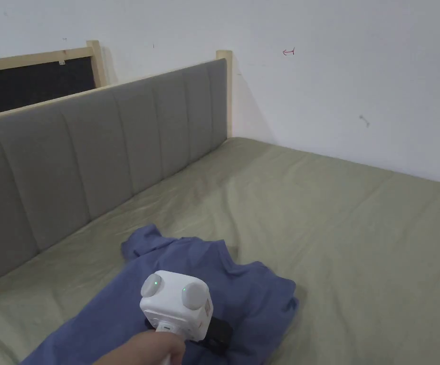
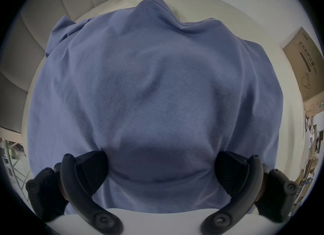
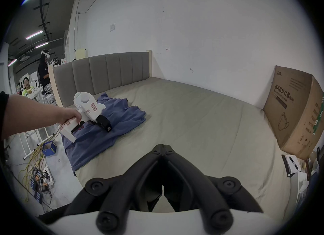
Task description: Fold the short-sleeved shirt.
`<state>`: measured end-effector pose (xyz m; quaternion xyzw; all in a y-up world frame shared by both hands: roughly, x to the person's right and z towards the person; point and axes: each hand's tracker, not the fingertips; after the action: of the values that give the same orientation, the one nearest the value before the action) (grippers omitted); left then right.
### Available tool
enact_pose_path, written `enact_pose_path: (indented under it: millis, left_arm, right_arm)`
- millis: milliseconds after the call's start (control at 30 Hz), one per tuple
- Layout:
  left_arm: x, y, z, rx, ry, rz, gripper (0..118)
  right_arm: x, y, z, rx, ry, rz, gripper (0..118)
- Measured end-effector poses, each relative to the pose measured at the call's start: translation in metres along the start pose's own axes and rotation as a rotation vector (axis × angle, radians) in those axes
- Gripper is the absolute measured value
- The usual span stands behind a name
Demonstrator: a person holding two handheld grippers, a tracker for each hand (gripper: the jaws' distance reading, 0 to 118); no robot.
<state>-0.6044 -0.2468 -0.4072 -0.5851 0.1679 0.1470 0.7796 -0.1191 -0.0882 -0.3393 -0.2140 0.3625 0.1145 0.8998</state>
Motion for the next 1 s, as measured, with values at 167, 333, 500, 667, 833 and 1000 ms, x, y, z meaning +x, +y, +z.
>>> enact_pose_path:
  millis: [167, 333, 500, 667, 833, 1000]
  left_arm:
    - [0.003, -0.013, 0.038, 0.101, -0.009, -0.056, 34]
    - [-0.007, -0.022, 0.079, 0.162, -0.024, -0.037, 0]
    - [-0.026, -0.019, 0.162, 0.327, -0.059, 0.068, 0]
    - [-0.044, -0.027, 0.277, 0.519, -0.063, 0.123, 0]
    - [-0.015, -0.039, 0.395, 0.689, -0.114, 0.024, 0]
    - [0.058, -0.056, 0.474, 0.787, -0.263, -0.127, 0]
  right_arm:
    - [0.005, 0.0, 0.008, 0.001, 0.025, -0.065, 0]
    - [0.01, 0.002, 0.028, 0.029, 0.007, -0.035, 0]
    - [0.021, 0.009, 0.057, 0.088, -0.009, -0.048, 0]
    - [0.033, 0.016, 0.088, 0.161, -0.039, -0.083, 0]
    - [0.045, 0.016, 0.12, 0.224, -0.083, -0.109, 0]
    - [0.051, 0.014, 0.159, 0.273, -0.137, -0.145, 0]
